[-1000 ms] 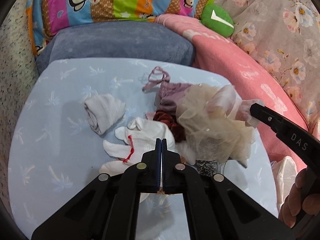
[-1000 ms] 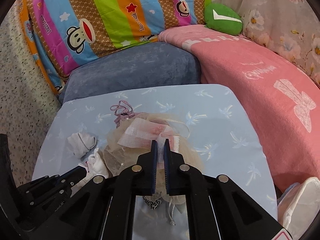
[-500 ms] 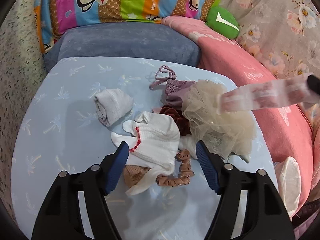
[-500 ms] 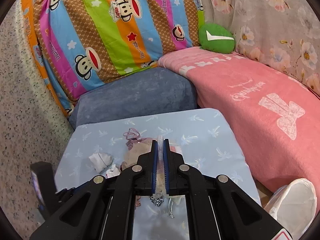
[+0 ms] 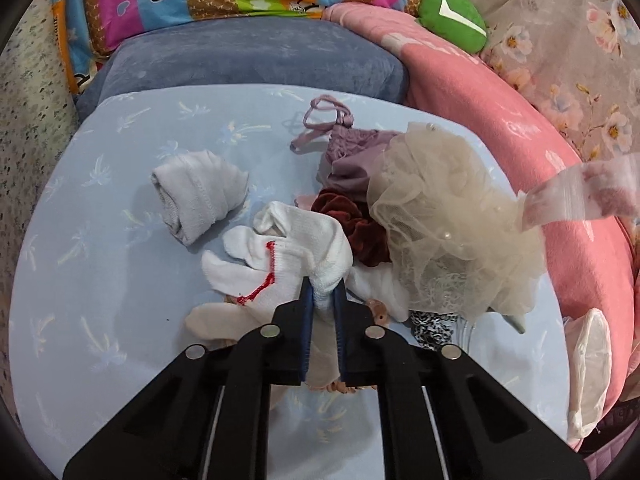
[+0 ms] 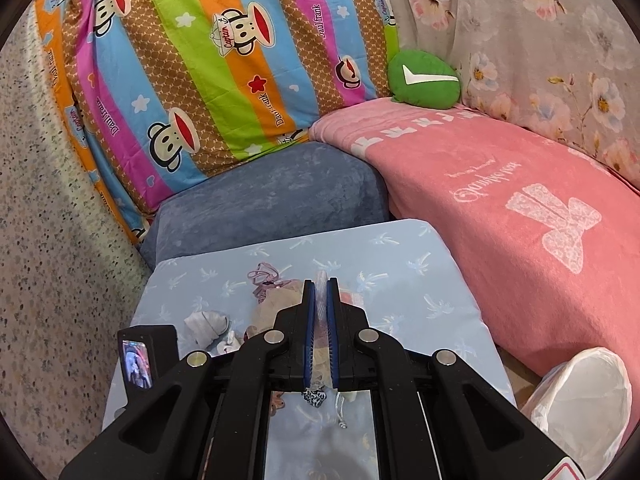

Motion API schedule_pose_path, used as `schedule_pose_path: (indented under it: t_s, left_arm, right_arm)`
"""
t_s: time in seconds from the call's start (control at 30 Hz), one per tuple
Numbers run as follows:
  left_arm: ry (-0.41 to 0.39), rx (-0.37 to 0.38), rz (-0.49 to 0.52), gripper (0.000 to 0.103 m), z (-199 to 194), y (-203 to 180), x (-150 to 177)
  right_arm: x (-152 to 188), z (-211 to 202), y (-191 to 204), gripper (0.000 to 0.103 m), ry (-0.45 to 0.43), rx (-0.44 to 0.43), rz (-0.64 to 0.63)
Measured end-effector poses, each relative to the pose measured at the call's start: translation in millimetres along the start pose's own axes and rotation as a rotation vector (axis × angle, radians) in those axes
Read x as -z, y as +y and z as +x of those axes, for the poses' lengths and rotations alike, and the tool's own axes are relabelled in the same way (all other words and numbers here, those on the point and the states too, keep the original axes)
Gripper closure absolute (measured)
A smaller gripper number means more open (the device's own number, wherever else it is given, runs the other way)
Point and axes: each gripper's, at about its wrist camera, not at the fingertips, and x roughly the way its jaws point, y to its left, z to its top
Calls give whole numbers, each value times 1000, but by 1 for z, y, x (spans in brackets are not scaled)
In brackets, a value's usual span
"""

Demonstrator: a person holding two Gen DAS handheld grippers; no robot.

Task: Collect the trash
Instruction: 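Carry the white sock with the left tool while the right tool carries the wrapper to the bin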

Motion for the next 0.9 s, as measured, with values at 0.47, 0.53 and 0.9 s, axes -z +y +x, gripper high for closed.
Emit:
schedule_pose_path:
  t_s: [0.47,0.53,0.9]
  left_arm:
    - [-149,23,84,94,-93,-58,0]
    - [-159,27,109,94,-100,-71,5]
    - [-136,108,219,94,-109,-137,35]
  right_arm:
    - [15,-52,-20,98,-27,-20,29]
    - [20,-61,-25,98,-28,-17,32]
    - [52,-106,-81,98,-30,25,71]
